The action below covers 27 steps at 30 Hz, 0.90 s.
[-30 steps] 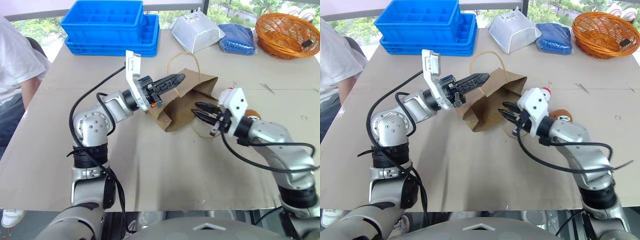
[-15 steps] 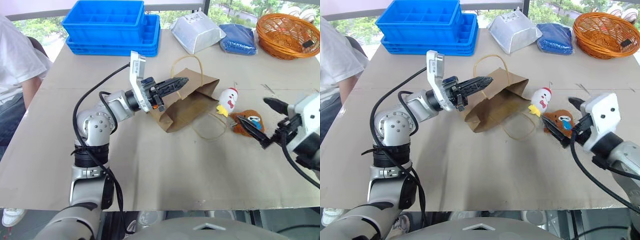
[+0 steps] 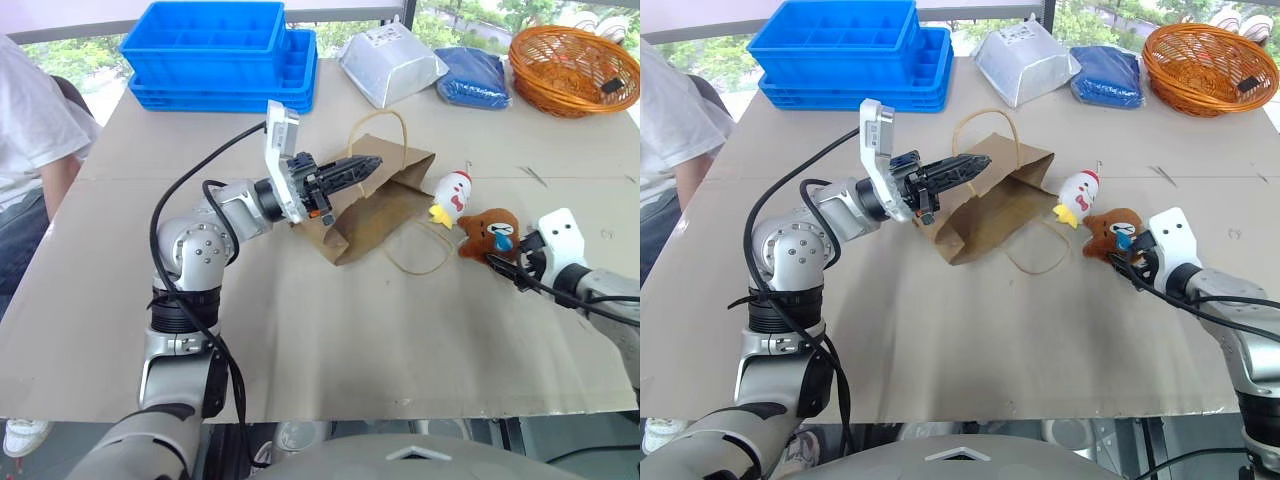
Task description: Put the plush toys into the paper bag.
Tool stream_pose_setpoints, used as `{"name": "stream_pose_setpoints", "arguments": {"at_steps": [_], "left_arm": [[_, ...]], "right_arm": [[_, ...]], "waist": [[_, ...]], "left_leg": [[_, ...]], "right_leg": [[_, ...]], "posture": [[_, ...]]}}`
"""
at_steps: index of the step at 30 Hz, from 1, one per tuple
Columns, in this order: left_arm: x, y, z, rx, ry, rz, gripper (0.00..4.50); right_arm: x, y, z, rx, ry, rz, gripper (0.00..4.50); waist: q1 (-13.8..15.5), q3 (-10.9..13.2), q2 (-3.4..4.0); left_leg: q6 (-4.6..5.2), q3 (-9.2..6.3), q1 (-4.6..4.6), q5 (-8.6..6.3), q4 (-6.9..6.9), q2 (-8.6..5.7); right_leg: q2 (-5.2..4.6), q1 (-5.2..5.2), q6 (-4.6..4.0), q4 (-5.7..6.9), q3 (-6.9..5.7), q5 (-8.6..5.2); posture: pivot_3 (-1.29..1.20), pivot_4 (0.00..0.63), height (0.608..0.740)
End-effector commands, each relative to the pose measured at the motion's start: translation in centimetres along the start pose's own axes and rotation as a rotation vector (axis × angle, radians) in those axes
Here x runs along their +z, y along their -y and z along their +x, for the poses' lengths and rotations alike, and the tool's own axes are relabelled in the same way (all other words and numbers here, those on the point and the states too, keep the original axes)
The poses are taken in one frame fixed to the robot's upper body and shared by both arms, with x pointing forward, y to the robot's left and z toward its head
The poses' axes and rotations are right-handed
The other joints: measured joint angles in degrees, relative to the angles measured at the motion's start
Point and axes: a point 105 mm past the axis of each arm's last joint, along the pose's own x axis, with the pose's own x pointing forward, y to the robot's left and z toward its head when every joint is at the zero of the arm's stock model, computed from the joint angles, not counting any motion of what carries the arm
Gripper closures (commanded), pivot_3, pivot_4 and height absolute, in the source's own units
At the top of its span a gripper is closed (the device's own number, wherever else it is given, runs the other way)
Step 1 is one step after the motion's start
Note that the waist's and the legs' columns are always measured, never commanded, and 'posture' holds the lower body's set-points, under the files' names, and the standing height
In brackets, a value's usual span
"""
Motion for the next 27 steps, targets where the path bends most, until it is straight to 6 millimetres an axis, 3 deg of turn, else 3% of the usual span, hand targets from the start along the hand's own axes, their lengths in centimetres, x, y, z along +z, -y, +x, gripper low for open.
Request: {"name": "stream_pose_setpoints", "arguments": {"at_steps": [1,3,6,7,10,13,17,21,23,27], "left_arm": [[1.2,0.8,-0.2,-0.014,0.036,0.064,4.5],[1.2,0.8,-0.2,-0.009,0.037,0.064,4.5],[1.2,0.7,-0.4,-0.003,0.038,0.065,4.5],[1.3,0.7,-0.4,0.0,0.039,0.066,4.5],[1.3,0.6,-0.5,0.001,0.032,0.071,4.5],[1.1,0.7,-0.3,-0.017,0.02,0.07,4.5],[1.1,1.0,0.2,-0.04,0.024,0.072,4.5],[1.5,1.1,0.6,-0.055,0.039,0.075,4.5],[1.4,1.4,0.6,-0.069,0.036,0.079,4.5],[0.8,1.5,0.6,-0.074,0.026,0.081,4.5]], "right_arm": [[0.3,0.0,-0.2,0.001,0.024,-0.017,3.72],[0.3,0.0,-0.5,0.001,0.041,-0.023,4.45],[1.8,-0.2,-1.8,0.008,0.135,-0.028,4.48],[3.1,-0.4,-3.1,0.027,0.204,-0.018,4.48],[6.1,-2.7,-6.5,0.159,0.334,-0.035,4.48],[8.1,-5.0,-7.0,0.269,0.363,-0.085,4.48],[9.7,-7.6,-4.6,0.361,0.328,-0.151,4.48],[9.0,-9.3,-1.7,0.426,0.205,-0.23,4.48],[9.2,-10.4,0.5,0.469,0.167,-0.265,4.48],[9.9,-12.4,2.7,0.564,0.147,-0.315,4.48]], "waist": [[0.06,0.0,0.0],[0.02,0.0,0.0],[0.05,0.0,0.01],[0.05,0.0,0.01],[0.22,0.08,0.14],[-0.17,0.08,0.11],[-0.36,0.08,0.1],[-0.02,0.09,0.09],[0.02,0.09,0.08],[-0.08,0.1,0.08]], "left_leg": [[0.0,0.0,-0.01,0.0,0.0,-0.01],[0.0,0.01,-0.01,0.0,0.0,-0.01],[0.0,-0.01,0.0,0.0,0.0,-0.01],[0.0,-0.02,0.0,0.0,0.0,0.0],[0.01,-0.03,-0.04,-0.01,0.0,-0.01],[0.03,-0.02,0.01,-0.02,0.01,0.02],[0.03,0.02,0.05,-0.01,0.02,0.03],[0.0,-0.04,0.0,0.0,0.02,0.01],[-0.06,-0.11,-0.08,0.03,0.01,-0.01],[-0.22,-0.09,-0.09,0.13,0.01,-0.06]], "right_leg": [[-0.02,0.0,0.01,-0.01,0.0,0.0],[-0.05,0.0,0.01,-0.01,0.01,0.0],[-0.04,0.0,0.01,0.0,0.0,0.0],[-0.03,0.0,0.01,0.02,-0.01,0.0],[-0.04,-0.01,0.02,0.02,-0.02,0.0],[-0.02,0.01,0.03,0.01,-0.01,0.0],[0.01,0.02,0.02,0.03,0.01,0.0],[0.01,0.0,0.0,0.02,-0.05,0.0],[-0.05,-0.02,0.0,-0.04,-0.12,0.0],[-0.1,-0.04,0.0,-0.08,-0.08,0.01]], "posture": [[0.0,0.15,0.74],[0.0,0.15,0.74],[0.0,0.15,0.74],[0.0,0.15,0.74],[0.0,0.15,0.74],[0.0,0.15,0.74],[0.0,0.15,0.74],[0.0,0.15,0.74],[0.0,0.15,0.74],[0.0,0.15,0.74]]}}
